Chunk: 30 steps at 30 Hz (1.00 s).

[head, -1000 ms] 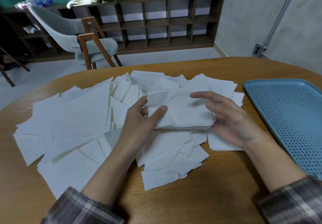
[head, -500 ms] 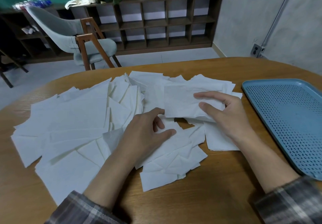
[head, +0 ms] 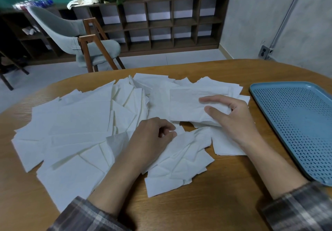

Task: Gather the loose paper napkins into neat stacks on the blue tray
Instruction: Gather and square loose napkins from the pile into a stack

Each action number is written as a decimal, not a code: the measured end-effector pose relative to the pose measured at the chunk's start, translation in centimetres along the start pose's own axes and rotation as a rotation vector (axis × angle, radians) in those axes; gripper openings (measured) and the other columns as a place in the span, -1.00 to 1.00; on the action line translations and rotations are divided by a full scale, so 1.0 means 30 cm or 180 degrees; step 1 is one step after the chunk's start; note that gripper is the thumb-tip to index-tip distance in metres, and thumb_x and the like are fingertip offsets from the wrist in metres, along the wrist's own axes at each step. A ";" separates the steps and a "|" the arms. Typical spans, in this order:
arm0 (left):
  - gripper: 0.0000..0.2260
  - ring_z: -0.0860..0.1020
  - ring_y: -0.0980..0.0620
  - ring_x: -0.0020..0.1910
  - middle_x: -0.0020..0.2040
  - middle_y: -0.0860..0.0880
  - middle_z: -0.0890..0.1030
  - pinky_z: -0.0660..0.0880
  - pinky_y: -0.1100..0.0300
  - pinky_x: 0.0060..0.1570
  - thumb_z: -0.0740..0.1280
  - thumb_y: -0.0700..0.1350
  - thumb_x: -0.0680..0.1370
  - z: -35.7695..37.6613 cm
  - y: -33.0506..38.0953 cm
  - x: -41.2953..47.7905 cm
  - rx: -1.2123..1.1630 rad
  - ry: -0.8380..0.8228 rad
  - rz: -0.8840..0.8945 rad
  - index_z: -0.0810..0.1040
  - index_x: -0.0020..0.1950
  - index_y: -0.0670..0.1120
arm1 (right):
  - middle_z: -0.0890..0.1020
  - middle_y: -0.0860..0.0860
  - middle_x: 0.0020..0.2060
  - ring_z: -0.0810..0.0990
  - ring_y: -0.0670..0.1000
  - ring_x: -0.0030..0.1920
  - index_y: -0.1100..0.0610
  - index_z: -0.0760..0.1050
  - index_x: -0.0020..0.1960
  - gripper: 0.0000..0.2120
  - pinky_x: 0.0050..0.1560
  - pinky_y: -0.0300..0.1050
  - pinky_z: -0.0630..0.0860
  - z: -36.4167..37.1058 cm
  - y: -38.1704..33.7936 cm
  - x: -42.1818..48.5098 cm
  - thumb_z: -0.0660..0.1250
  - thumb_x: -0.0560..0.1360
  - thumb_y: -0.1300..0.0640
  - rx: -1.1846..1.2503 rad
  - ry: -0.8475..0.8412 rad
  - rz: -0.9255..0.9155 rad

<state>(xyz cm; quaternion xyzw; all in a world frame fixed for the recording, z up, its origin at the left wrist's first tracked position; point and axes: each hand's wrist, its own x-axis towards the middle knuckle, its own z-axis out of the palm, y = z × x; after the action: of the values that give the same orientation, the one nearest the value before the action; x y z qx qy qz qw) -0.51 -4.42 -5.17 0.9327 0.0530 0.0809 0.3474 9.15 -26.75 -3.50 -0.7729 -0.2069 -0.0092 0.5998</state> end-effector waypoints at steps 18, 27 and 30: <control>-0.97 0.63 0.13 0.00 -0.03 0.15 0.65 0.46 0.37 -0.02 0.40 -0.18 0.66 -0.016 0.076 -0.025 -0.0687 0.0855 0.1205 0.63 0.08 -0.07 | 0.73 -0.21 0.15 0.59 -0.25 0.29 0.01 0.72 0.17 -0.71 0.25 -0.46 0.40 0.016 -0.036 -0.020 0.40 0.54 -0.09 0.0359 -0.0569 -0.0068; -0.77 0.66 0.12 0.09 0.04 0.11 0.68 0.57 0.25 0.10 0.56 -0.12 0.54 -0.017 0.080 -0.030 -0.0778 0.1007 0.1316 0.68 0.17 -0.09 | 0.75 -0.08 0.03 0.68 -0.10 0.15 0.10 0.72 0.03 -0.86 0.17 -0.20 0.55 0.039 -0.015 -0.029 0.52 0.52 0.06 0.0354 -0.0656 0.0037; -0.67 0.66 0.08 0.07 0.02 0.19 0.68 0.57 0.31 0.07 0.61 -0.06 0.49 -0.038 0.081 -0.025 -0.1236 0.1078 0.0691 0.65 0.22 0.03 | 0.74 -0.17 0.03 0.65 -0.16 0.17 0.07 0.70 0.02 -0.91 0.24 -0.21 0.50 0.021 -0.023 -0.015 0.50 0.55 0.07 0.0410 -0.0279 0.0122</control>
<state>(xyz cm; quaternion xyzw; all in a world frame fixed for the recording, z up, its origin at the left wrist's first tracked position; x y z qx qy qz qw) -1.35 -5.64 -2.81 0.8221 -0.0063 0.2811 0.4951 8.36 -26.16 -3.18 -0.7361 -0.2183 0.0494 0.6387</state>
